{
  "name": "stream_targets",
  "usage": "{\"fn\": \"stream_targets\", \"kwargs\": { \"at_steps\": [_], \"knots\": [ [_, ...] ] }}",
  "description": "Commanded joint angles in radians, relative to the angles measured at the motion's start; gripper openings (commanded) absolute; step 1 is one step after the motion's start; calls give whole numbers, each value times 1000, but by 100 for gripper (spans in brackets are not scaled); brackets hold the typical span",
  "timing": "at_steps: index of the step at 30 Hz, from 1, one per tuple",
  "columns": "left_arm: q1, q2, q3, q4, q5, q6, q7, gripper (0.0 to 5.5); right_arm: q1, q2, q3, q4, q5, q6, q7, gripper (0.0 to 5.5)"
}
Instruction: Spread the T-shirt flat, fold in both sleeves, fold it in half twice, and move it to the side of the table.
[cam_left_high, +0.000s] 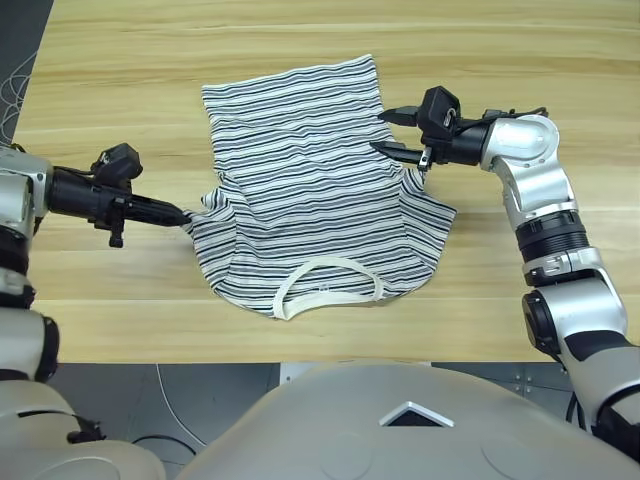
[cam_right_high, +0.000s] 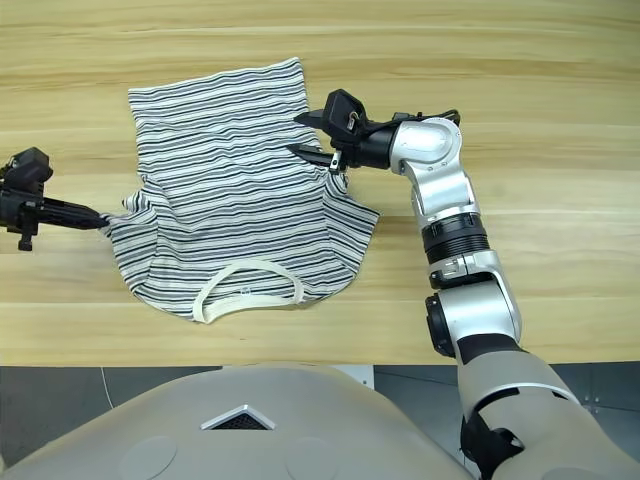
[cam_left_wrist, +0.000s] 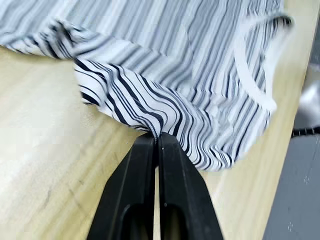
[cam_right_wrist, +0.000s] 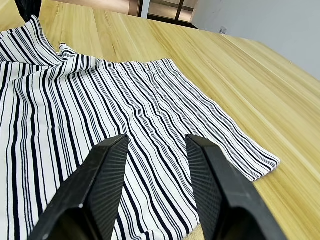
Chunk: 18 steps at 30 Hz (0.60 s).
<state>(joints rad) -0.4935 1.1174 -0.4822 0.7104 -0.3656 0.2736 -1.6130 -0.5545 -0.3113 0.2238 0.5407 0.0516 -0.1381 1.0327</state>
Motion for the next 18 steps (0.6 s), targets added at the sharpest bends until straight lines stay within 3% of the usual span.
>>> {"fn": "stream_targets", "kwargs": {
  "at_steps": [1,6,18],
  "knots": [
    [66,117,-33,-138,-77,-17,-1,12,-15,3,5,-8,-3,-1,-3,210],
    [106,172,-10,-309,-133,8,-1,12,-14,5,6,-9,-4,-1,-6,210],
    [-31,15,6,-313,7,92,-1,12,-8,6,6,-4,-6,-5,-10,210]
  ]
}}
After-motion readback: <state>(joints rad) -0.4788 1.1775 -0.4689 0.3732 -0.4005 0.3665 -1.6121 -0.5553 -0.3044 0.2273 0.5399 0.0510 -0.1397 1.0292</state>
